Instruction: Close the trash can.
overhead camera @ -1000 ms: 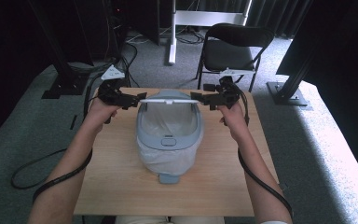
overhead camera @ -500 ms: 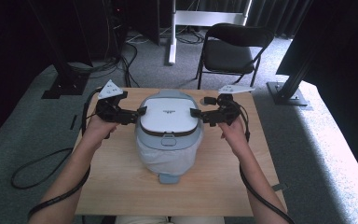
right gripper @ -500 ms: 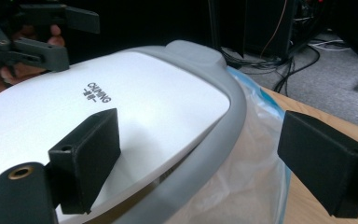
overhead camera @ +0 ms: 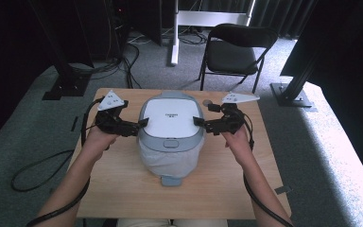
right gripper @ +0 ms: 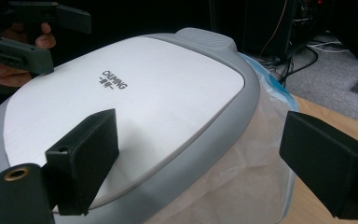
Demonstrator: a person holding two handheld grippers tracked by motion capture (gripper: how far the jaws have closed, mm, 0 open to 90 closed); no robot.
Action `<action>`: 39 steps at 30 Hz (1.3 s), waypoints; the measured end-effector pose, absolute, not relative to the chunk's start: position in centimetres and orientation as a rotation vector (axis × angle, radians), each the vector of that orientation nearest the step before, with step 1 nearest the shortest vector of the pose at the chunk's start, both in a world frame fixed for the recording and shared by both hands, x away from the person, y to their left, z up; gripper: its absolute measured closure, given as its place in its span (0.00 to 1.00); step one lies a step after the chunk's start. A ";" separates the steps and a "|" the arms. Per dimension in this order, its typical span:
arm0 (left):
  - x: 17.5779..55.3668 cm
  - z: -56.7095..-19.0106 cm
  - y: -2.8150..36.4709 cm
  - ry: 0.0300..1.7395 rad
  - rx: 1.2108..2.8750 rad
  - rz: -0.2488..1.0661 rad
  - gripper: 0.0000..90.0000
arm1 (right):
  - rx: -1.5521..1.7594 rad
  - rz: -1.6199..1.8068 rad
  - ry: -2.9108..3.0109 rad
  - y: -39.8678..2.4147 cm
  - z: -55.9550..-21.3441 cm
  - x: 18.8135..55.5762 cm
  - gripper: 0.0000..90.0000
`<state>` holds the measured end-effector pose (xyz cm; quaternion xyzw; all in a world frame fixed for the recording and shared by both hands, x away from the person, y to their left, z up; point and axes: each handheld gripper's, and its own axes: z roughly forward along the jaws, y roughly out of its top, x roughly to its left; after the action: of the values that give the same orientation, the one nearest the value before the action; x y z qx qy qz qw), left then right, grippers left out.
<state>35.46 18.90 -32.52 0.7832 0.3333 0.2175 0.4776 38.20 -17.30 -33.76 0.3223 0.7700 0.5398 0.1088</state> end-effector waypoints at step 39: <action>33.1 -32.5 18.6 0.737 1.944 0.543 0.02 | 0.940 1.619 2.145 -16.8 -33.8 36.7 0.11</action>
<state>33.07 18.55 -32.50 0.7956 0.3016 0.2223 0.4761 36.69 -16.82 -33.79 0.3267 0.7452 0.5625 0.1470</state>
